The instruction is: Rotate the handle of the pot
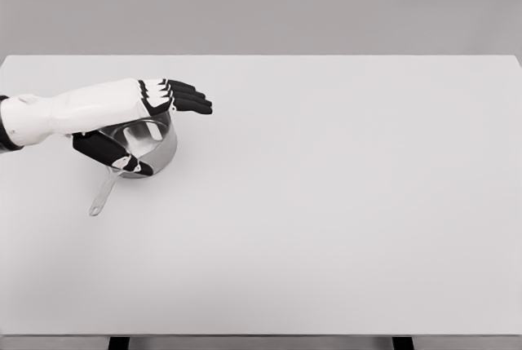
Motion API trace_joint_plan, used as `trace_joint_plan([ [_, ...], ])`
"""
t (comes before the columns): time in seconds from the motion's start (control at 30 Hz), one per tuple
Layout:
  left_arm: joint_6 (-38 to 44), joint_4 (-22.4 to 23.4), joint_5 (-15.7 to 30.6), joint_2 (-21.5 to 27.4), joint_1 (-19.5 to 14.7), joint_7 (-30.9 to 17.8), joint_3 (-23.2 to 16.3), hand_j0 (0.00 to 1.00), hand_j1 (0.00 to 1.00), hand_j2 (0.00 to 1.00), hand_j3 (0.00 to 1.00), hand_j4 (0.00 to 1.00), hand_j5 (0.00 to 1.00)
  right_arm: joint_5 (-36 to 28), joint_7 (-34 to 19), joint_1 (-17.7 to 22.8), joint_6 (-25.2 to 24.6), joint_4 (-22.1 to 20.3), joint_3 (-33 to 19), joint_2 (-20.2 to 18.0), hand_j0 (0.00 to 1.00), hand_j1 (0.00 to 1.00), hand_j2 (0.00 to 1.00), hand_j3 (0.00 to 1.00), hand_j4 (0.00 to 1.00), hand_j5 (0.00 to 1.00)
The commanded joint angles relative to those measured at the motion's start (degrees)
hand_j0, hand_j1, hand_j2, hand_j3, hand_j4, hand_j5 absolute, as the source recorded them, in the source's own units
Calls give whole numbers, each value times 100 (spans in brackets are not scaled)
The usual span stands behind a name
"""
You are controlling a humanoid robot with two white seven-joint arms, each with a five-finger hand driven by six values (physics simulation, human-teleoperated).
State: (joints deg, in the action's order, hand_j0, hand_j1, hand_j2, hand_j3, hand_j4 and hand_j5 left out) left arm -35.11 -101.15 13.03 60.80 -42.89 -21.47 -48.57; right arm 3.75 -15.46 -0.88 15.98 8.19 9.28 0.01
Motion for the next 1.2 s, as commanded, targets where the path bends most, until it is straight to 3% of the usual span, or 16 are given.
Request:
trace_joint_plan([
  [0.0, 11, -1, 33, -6, 0, 3, 5, 100, 100, 100, 100, 100, 100, 3, -1, 0, 2, 16, 4, -1, 100, 100, 100, 100, 100, 100],
  [0.37, 11, -1, -161, -94, 105, 2, 58, 100, 100, 100, 100, 100, 100, 3, -10, 26, 2, 25, -5, -1, 100, 100, 100, 100, 100, 100],
  [0.43, 11, -10, -126, -217, 176, 213, 207, 100, 100, 100, 100, 100, 100, 3, -1, 26, 2, 25, -14, -1, 100, 100, 100, 100, 100, 100],
  [0.57, 11, -1, -240, -455, 1335, 1417, 1577, 100, 100, 100, 100, 100, 100, 3, -1, 26, 2, 25, -14, -1, 100, 100, 100, 100, 100, 100],
  [0.6, 11, -1, -240, -455, 1661, 1672, 1806, 100, 100, 100, 100, 100, 100, 3, -1, 26, 2, 25, -14, -1, 100, 100, 100, 100, 100, 100],
  [0.67, 11, -1, -336, -490, 1758, 2059, 1851, 100, 100, 100, 100, 100, 100, 3, -1, 26, 2, 25, -5, -1, 100, 100, 100, 100, 100, 100],
  [0.7, 11, -1, -556, -499, 1784, 2348, 1851, 100, 100, 100, 100, 100, 100, 3, -1, 26, 2, 25, -14, -1, 100, 100, 100, 100, 100, 100],
  [0.77, 11, -1, -1522, -612, 1863, 3324, 1807, 100, 100, 100, 100, 100, 100, 3, -1, 26, 2, 25, -14, -1, 100, 100, 100, 100, 100, 100],
  [0.8, 11, -1, -1699, -806, 2082, 3579, 1807, 100, 100, 100, 100, 100, 100, 3, -1, 26, 2, 25, -14, -1, 100, 100, 100, 100, 100, 100],
  [0.83, 11, -1, -1804, -982, 2206, 3597, 1798, 100, 100, 100, 100, 100, 100, 3, -1, 26, 2, 25, -14, -1, 100, 100, 100, 100, 100, 100],
  [1.03, 11, -1, -2797, -1008, 2487, 3492, 1737, 100, 100, 100, 100, 100, 100, 3, -1, 26, 2, 25, -14, -1, 100, 100, 100, 100, 100, 100],
  [1.17, 11, -1, -3122, -1000, 2505, 3492, 1315, 100, 100, 100, 100, 100, 100, 3, -1, 26, 2, 25, -14, -1, 100, 100, 100, 100, 100, 100],
])
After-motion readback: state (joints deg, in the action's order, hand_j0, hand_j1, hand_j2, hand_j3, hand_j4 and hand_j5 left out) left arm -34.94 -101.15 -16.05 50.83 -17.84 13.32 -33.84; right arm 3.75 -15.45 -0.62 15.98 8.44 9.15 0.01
